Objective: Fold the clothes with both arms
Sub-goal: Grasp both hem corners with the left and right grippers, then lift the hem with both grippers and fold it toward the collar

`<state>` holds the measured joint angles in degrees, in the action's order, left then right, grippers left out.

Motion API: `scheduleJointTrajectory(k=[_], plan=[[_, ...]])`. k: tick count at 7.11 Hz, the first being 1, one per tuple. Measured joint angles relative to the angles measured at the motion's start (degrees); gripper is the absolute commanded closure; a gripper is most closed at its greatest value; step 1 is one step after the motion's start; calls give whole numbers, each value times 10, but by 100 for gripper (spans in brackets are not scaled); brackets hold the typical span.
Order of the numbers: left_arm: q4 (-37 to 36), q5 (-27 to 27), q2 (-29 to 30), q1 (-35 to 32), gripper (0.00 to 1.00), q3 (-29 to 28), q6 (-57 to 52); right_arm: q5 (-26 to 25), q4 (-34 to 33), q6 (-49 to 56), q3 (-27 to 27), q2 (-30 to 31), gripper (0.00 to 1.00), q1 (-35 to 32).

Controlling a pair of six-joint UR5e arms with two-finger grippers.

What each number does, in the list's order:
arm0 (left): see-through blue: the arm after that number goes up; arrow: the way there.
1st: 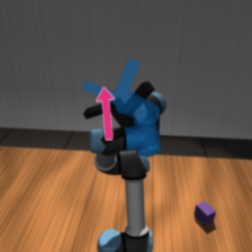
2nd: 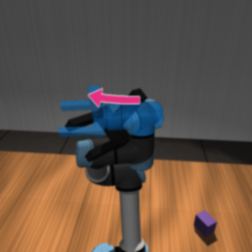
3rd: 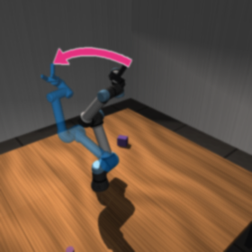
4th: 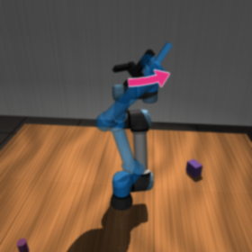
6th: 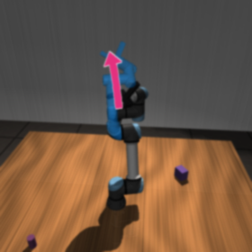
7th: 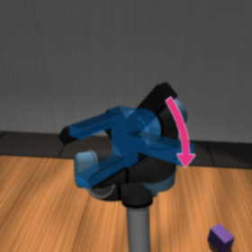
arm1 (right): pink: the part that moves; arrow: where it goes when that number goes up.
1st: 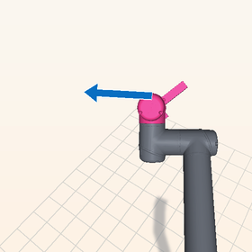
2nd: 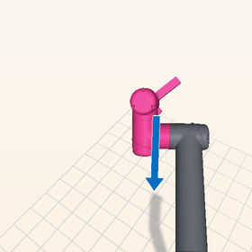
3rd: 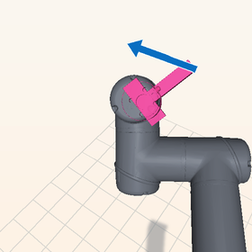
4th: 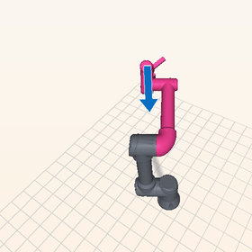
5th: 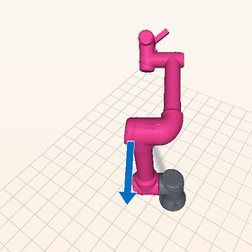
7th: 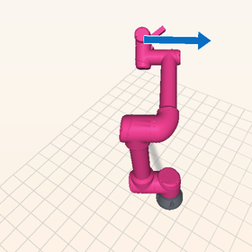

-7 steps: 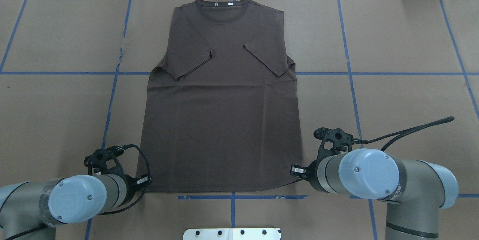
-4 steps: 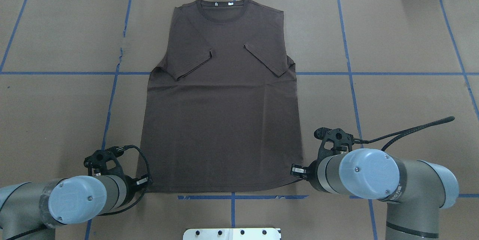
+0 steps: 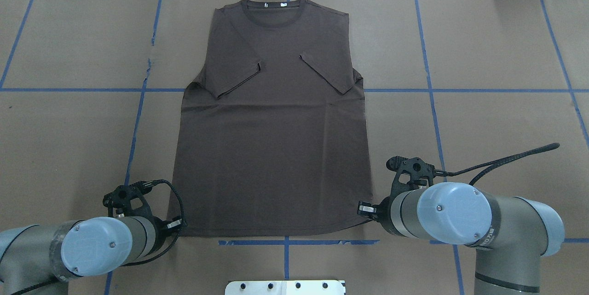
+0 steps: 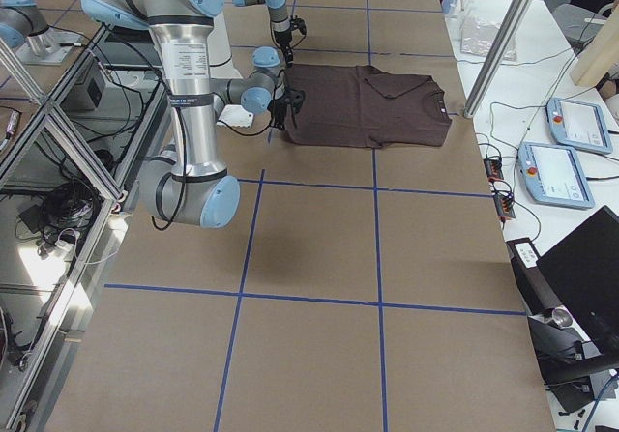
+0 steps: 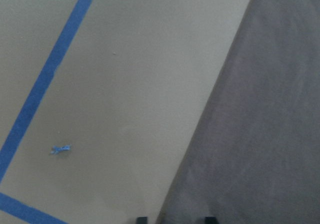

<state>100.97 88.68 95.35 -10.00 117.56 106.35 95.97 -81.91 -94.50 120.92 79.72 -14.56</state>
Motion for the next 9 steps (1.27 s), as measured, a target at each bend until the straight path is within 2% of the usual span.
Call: scheduleJointTrajectory(k=[5, 7, 9], plan=[[-23, 4, 1, 1, 100, 41, -3, 33, -1, 1, 16, 10, 100, -22], [-76, 6, 1, 19, 100, 97, -15, 52, -3, 2, 63, 48, 100, -7], [-144, 6, 2, 82, 100, 182, -20, 82, -4, 1, 129, 107, 100, 34]])
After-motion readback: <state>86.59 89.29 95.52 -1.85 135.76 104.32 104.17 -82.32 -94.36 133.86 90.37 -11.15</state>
